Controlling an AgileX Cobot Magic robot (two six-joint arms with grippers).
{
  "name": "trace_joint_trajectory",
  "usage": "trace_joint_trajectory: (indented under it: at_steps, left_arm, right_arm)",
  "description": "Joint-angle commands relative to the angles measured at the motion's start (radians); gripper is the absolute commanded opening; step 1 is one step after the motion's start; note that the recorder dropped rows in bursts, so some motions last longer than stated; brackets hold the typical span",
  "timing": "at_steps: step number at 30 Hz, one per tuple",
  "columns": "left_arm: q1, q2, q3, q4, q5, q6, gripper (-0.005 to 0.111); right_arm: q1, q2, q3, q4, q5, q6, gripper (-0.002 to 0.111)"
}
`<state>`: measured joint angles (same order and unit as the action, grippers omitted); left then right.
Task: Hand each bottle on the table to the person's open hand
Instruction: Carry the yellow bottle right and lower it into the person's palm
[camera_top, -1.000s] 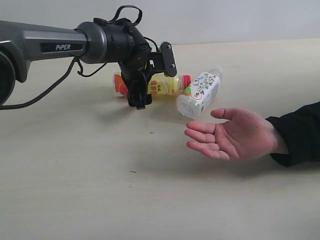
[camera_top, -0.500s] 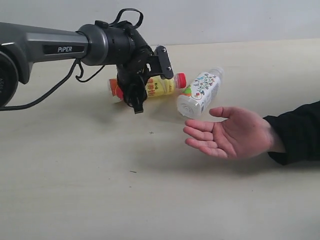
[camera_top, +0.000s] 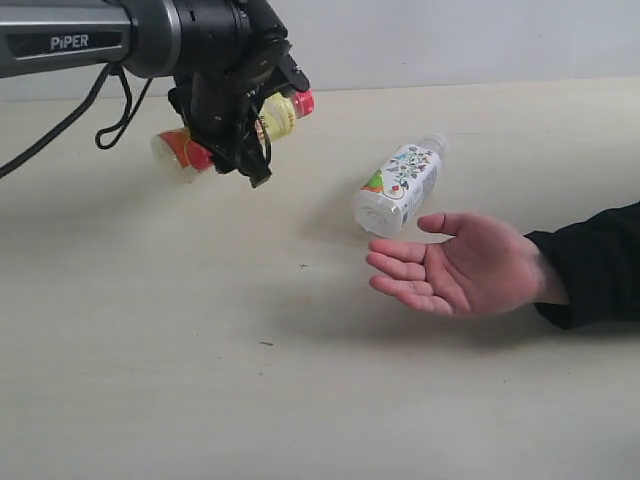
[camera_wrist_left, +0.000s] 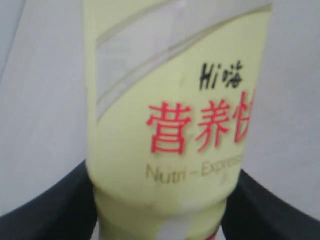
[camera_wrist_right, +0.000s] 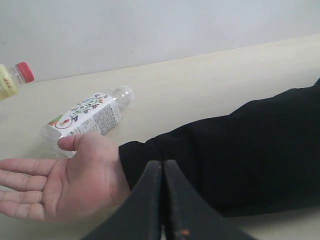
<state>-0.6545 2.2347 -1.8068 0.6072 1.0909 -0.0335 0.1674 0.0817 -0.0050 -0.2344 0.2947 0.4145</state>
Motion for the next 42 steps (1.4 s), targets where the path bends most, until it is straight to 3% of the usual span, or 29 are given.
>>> trace_joint_trajectory:
  at_steps: [1, 8, 14, 20, 23, 31, 38, 42]
  left_arm:
    - [-0.062, -0.048, 0.004, -0.007, 0.13, -0.027, 0.0]
    - [-0.18, -0.053, 0.005, -0.104, 0.13, -0.155, 0.0]
    - [-0.271, -0.058, -0.014, 0.047, 0.13, -0.4, 0.0]
    - [-0.311, -0.111, -0.043, 0.054, 0.13, -0.643, 0.0]
    - [-0.315, -0.147, -0.053, -0.029, 0.13, -0.692, 0.0]
    - [-0.315, -0.206, -0.058, -0.43, 0.13, -0.643, 0.0]
    - [-0.315, -0.18, -0.058, -0.672, -0.048, -0.656, 0.0]
    - [-0.315, -0.151, -0.058, -0.709, -0.083, -0.656, 0.0]
  right_arm:
    - [-0.005, 0.007, 0.005, 0.0, -0.012, -0.002, 0.0]
    - [-0.005, 0.007, 0.005, 0.0, -0.009, -0.002, 0.0]
    - [-0.005, 0.007, 0.005, 0.0, -0.009, -0.002, 0.0]
    - [-0.005, 0.007, 0.005, 0.0, -0.009, -0.002, 0.0]
    - [-0.005, 0.007, 0.005, 0.0, -0.009, -0.002, 0.0]
    - [-0.005, 0.007, 0.005, 0.0, -0.009, -0.002, 0.0]
    - [-0.005, 0.007, 0.005, 0.0, -0.009, -0.002, 0.0]
    - [-0.005, 0.007, 0.005, 0.0, -0.009, -0.002, 0.0]
